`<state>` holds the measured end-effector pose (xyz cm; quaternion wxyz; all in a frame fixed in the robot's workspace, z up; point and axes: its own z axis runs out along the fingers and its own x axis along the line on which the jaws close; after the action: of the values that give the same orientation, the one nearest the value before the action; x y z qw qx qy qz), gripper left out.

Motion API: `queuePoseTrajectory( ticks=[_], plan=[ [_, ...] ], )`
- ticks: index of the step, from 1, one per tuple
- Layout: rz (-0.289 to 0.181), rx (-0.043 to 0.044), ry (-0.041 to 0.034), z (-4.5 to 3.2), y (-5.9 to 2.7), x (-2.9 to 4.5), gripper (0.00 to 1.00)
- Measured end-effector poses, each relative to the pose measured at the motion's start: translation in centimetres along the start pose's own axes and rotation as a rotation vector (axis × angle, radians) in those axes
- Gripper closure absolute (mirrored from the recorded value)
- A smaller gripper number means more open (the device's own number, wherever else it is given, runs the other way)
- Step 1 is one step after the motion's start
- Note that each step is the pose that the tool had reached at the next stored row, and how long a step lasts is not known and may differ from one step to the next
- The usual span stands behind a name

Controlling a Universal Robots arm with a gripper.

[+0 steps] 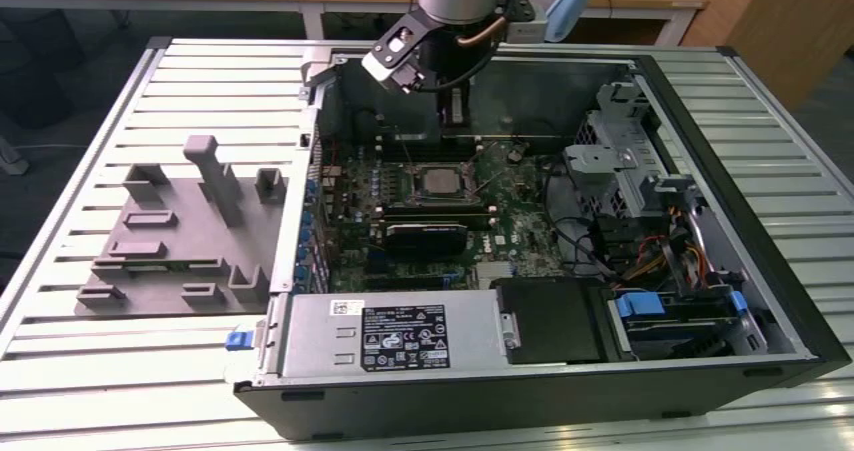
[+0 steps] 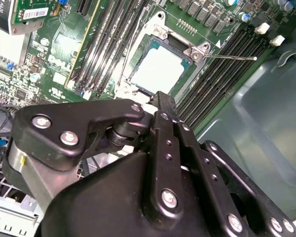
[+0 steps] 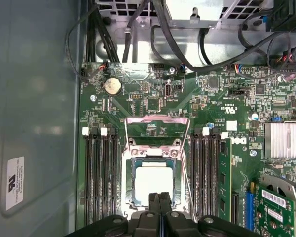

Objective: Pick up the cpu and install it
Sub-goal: 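Close the cpu cover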

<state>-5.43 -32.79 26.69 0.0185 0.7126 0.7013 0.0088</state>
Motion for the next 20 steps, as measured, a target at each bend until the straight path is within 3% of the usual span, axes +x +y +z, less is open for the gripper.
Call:
queuePoseTrajectory(
  ticks=[5, 20],
  plan=[
    [0.0, 0.0001, -0.0001, 0.02, 0.71, 0.01, 0.89],
    [0.0, 0.0005, -0.0001, 0.15, 4.11, 0.07, 0.89]
  ],
)
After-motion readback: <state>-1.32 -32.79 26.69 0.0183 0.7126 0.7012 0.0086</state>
